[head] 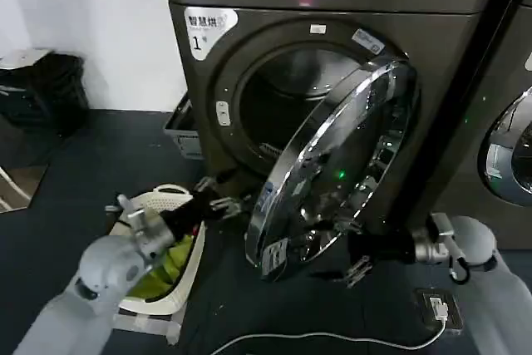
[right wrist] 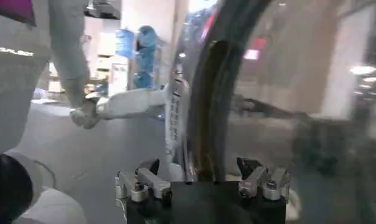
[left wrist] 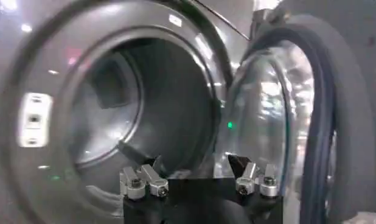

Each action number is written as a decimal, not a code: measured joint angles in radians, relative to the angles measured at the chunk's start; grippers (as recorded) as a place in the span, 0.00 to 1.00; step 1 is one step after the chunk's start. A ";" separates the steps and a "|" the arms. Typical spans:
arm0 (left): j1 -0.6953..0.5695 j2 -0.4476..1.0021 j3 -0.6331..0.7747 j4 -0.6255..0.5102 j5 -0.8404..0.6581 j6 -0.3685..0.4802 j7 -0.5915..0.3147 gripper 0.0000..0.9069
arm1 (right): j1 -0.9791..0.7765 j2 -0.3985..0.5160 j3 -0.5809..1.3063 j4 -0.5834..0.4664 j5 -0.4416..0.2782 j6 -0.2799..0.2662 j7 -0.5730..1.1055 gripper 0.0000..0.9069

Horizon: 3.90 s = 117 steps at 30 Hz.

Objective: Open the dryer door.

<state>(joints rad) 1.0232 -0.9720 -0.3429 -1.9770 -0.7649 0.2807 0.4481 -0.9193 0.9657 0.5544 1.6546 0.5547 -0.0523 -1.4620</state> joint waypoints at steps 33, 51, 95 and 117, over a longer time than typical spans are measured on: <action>-0.207 -0.040 0.382 0.047 0.054 -0.080 0.042 1.00 | -0.233 0.093 0.768 0.050 -0.090 0.046 0.684 1.00; -0.328 -0.102 0.583 0.082 0.038 -0.144 0.020 1.00 | -0.333 0.132 1.045 0.176 -0.161 -0.087 1.249 1.00; -0.681 -0.547 0.912 0.573 0.153 -0.323 0.002 1.00 | -0.549 0.108 1.404 0.141 -0.195 -0.113 1.326 1.00; -0.740 -0.637 0.932 0.770 0.221 -0.400 -0.068 1.00 | -0.605 0.107 1.519 0.149 -0.276 -0.069 1.372 1.00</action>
<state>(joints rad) 0.2834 -1.6091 0.5892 -1.2070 -0.5444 -0.1191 0.3797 -1.5243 1.0732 2.0734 1.8037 0.2791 -0.1212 -0.0900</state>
